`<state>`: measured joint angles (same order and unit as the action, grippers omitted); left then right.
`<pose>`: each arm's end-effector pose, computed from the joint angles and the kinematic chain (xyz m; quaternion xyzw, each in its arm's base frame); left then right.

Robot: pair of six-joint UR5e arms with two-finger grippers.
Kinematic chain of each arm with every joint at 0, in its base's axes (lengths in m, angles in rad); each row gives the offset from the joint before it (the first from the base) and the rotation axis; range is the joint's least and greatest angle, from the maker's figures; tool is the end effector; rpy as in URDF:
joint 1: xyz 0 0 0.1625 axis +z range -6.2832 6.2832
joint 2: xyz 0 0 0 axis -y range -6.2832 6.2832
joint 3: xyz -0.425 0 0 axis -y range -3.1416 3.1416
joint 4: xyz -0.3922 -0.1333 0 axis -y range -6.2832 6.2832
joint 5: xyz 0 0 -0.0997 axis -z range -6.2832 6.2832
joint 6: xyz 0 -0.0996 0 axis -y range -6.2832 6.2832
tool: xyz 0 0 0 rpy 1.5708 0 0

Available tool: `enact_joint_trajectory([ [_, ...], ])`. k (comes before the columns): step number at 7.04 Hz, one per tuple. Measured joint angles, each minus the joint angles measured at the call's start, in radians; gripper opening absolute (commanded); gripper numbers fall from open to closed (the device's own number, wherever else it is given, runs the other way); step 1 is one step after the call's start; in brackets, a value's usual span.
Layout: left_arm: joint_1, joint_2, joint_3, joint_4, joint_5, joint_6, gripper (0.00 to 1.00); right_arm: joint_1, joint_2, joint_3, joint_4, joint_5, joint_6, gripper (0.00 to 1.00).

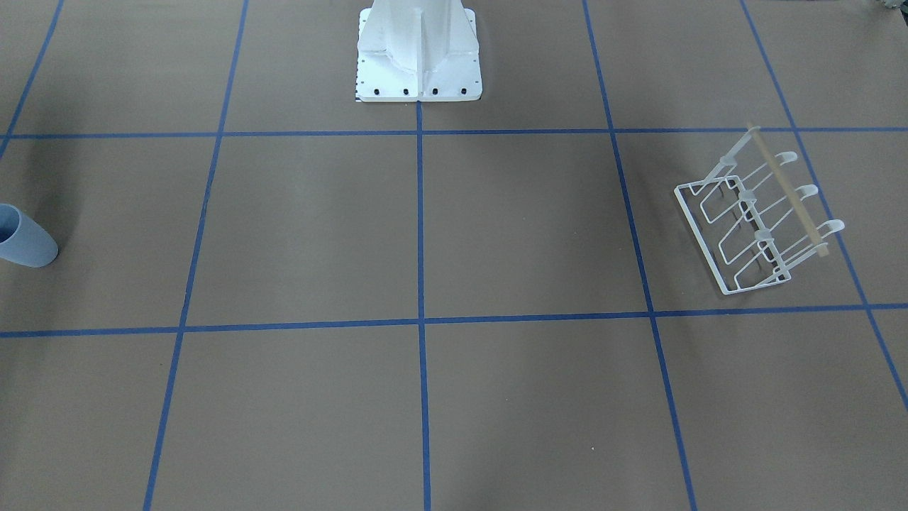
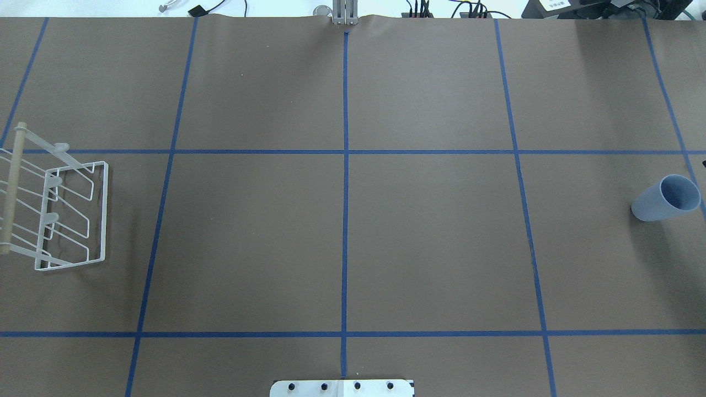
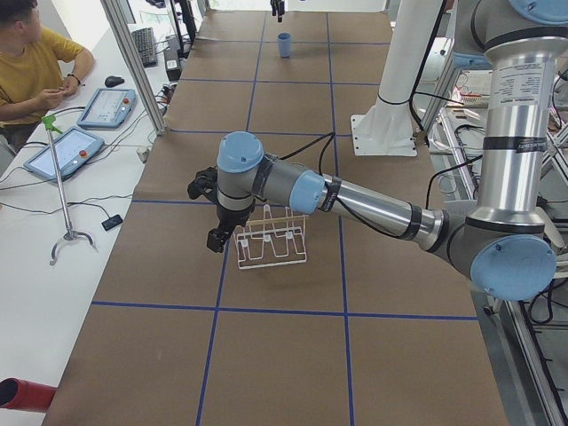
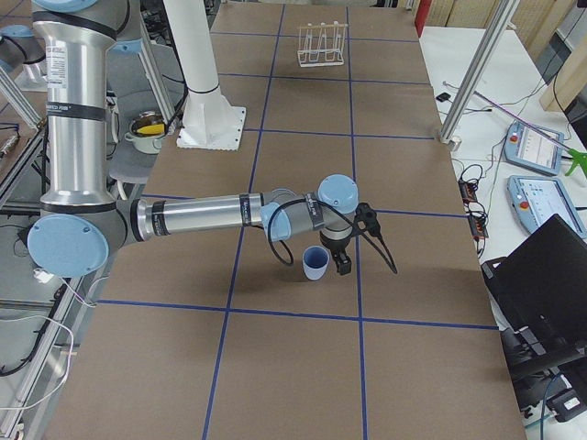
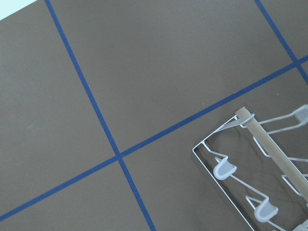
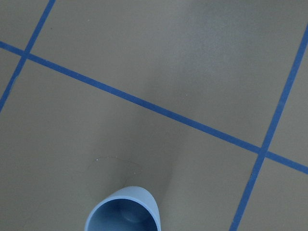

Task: Hang cup on cup holder
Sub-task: 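Lower the right gripper toward the light blue cup lying on its side, then grasp the light blue cup rim with the right gripper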

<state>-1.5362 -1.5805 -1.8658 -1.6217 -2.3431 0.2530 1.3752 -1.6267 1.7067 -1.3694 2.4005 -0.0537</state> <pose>-0.0466 -0.4985 0.5020 0.2033 0.3506 0.1966 0.8928 -0.0349 -0.4841 0.5924 0.0997 -0.4072 -0.1687 0.8921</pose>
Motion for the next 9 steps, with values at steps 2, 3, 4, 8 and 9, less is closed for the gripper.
enact_joint_trajectory([
  [2,0.001,0.0,0.012,-0.024,-0.001,0.0,0.99,-0.037,-0.001,-0.049,0.025,-0.001,-0.001,0.99],
  [3,0.001,0.0,0.013,-0.026,-0.002,0.0,0.99,-0.053,0.0,-0.082,0.054,-0.003,-0.001,0.98],
  [4,0.001,0.0,0.014,-0.027,-0.002,0.0,0.99,-0.066,0.001,-0.12,0.092,-0.005,-0.001,0.92],
  [8,0.0,0.006,0.016,-0.027,-0.002,0.0,0.99,-0.099,0.014,-0.159,0.144,-0.007,0.01,0.0],
  [9,0.001,0.009,0.015,-0.027,-0.002,0.0,0.99,-0.102,0.015,-0.15,0.146,-0.007,0.011,0.0],
])
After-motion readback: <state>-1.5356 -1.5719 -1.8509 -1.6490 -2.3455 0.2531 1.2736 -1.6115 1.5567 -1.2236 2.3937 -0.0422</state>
